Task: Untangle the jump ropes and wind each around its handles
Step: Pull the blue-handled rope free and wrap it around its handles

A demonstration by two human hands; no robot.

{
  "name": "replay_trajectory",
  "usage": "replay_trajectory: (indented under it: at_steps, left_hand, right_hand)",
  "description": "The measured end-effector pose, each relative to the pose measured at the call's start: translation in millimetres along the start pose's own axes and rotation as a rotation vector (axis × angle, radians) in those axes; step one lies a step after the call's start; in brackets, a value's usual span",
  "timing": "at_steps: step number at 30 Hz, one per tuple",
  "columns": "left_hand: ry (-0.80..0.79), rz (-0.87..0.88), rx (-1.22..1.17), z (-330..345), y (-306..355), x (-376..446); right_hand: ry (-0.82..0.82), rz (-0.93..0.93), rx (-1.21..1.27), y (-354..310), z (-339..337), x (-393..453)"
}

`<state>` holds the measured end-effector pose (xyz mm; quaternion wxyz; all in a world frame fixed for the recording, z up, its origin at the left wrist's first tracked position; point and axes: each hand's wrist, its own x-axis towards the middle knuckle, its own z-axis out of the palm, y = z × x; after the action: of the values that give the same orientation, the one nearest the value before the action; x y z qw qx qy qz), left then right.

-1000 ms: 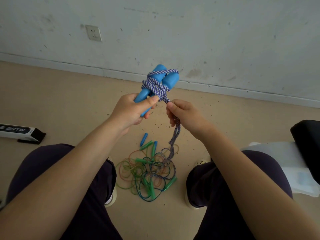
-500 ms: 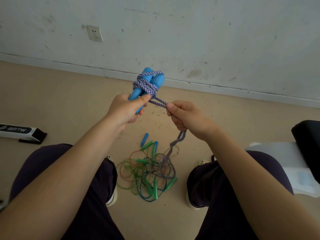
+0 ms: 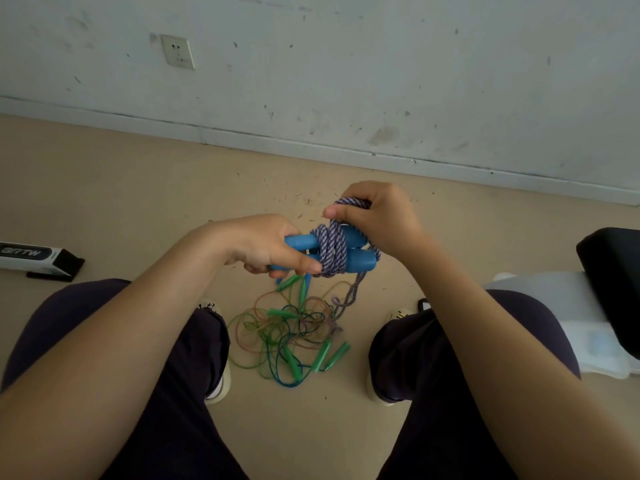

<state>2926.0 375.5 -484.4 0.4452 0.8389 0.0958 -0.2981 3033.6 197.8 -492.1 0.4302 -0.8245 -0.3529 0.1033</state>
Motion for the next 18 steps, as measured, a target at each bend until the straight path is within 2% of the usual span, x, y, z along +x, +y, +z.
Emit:
replay_trajectory:
  at_steps: [2, 6, 9, 11, 18]
  left_hand:
    - [-0.008, 0.012, 0.029, 0.0, 0.6, -0.8]
    - [-0.002, 0.044, 0.049, -1.2, -2.1, -2.0]
    - [0.005, 0.081, -0.004, 0.4, -5.5, -1.0]
    - [0.034, 0.12, -0.065, -0.9, -7.1, -0.6]
    - [0.129, 0.267, -0.315, -5.9, -8.1, -3.6]
  right_hand:
    - [-0.016, 0.018, -0.014, -0.4, 0.5, 1.0]
    - [-0.101, 0.034, 0.121, -1.2, -0.4, 0.4]
    - [-0.158, 0.028, 0.159, -0.8, 2.1, -0.8]
    - [-0.156, 0.094, 0.226, -0.8, 1.6, -0.3]
    - [-0.242, 0.211, 0.693, -4.5, -8.2, -4.0]
